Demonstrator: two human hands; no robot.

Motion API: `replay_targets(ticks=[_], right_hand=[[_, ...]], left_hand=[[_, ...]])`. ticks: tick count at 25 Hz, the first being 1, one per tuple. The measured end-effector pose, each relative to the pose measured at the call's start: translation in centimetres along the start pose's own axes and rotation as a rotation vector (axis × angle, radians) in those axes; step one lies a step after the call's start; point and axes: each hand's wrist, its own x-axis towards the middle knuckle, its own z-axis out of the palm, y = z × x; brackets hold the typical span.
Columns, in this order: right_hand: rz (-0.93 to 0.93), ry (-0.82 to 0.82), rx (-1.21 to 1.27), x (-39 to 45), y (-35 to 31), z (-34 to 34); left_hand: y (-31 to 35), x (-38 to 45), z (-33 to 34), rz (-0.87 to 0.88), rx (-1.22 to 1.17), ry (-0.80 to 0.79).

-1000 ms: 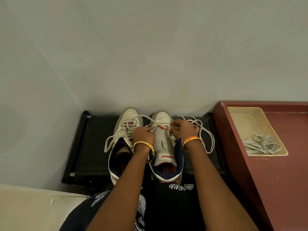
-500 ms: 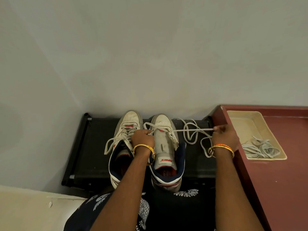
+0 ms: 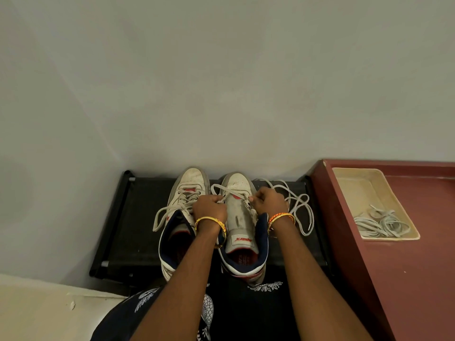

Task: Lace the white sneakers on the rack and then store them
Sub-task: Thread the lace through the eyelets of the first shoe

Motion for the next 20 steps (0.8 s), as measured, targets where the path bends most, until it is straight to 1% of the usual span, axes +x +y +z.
replay_targets(ticks=[3,6,8,10,12,13,14,15,16,17,18,20], right_hand=[[0.007,0.116,0.035,-0.6,0.5,-1.0],[0.11,0.223,0.102,-1.0,2.6,-2.8],[0.205,0.307,0.223,-1.2,4.5,-4.2],[0.316,0.431,0.386,-1.3,5.9,-4.5],[0.422,0.487,0.579,-1.1,5.5,-4.2],[0.44,0.463,0.762,-0.8,4.9,-4.0],[0.434,0.39,0.995,-0.5,4.0,-3.8],[0.419,0.289,1.217,-0.5,2.8,-3.7],[0.393,0.188,1.351,-0.6,1.6,-3.5],[0.338,0.125,1.32,-0.6,0.7,-3.2],[0.265,0.088,1.151,-0.7,0.0,-2.6],[0.119,0.038,0.689,-0.6,-0.3,-0.8]], left_hand=[[-0.1,0.1,0.0,-0.005,-0.022,0.011],[-0.1,0.2,0.0,-0.007,-0.006,0.017],[-0.1,0.2,0.0,-0.006,-0.005,0.025],[0.0,0.2,0.2,-0.013,-0.019,0.034],[0.0,0.2,0.2,-0.014,-0.031,0.035],[-0.1,0.2,0.2,-0.012,-0.033,0.032],[-0.1,0.2,0.2,-0.005,-0.031,0.03],[-0.1,0.1,0.1,0.005,-0.028,0.028],[0.0,0.0,0.1,0.013,-0.027,0.027],[0.0,-0.1,0.1,0.016,-0.029,0.025],[0.0,-0.1,0.2,0.014,-0.031,0.024],[0.1,-0.2,0.2,0.008,-0.025,0.021]])
